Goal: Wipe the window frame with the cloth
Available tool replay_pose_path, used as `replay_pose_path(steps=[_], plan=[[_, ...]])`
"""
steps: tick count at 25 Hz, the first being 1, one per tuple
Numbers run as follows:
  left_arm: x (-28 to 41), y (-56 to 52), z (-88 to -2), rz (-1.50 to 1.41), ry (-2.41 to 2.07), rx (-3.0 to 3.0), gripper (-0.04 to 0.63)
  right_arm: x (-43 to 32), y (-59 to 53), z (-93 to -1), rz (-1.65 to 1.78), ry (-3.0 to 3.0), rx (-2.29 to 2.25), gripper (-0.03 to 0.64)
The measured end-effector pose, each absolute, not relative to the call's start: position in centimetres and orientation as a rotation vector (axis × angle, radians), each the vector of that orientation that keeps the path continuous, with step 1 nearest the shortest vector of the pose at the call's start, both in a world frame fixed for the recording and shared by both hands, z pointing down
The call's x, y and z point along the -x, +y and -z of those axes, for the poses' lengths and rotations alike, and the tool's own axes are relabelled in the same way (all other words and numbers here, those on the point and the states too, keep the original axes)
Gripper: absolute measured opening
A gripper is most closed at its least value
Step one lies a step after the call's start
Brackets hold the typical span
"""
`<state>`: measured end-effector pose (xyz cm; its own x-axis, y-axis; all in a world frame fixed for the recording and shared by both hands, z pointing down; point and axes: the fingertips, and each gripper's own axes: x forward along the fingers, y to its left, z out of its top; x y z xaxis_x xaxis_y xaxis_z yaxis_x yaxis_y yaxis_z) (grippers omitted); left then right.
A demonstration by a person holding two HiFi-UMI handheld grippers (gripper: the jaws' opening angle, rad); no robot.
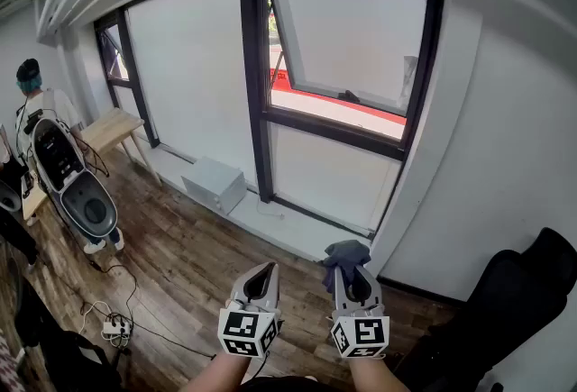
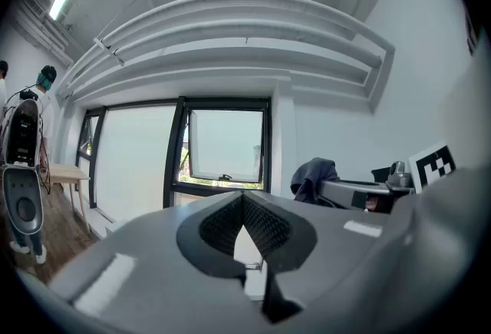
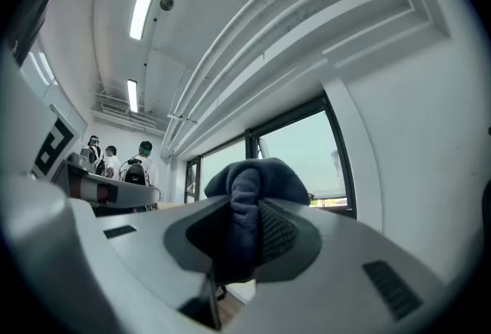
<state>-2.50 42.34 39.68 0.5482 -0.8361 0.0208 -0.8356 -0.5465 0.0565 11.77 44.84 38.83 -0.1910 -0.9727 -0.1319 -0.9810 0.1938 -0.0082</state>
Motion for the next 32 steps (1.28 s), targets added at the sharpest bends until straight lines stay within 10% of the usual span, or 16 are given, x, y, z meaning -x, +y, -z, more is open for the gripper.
replay_pose_path(steps=[32], plan=[[13.5,40.6,-41.8,0.056,-1.445,-2.686,0.008,-1.2,43.1,-40.8,-0.114,2.384,1.958,0.092]])
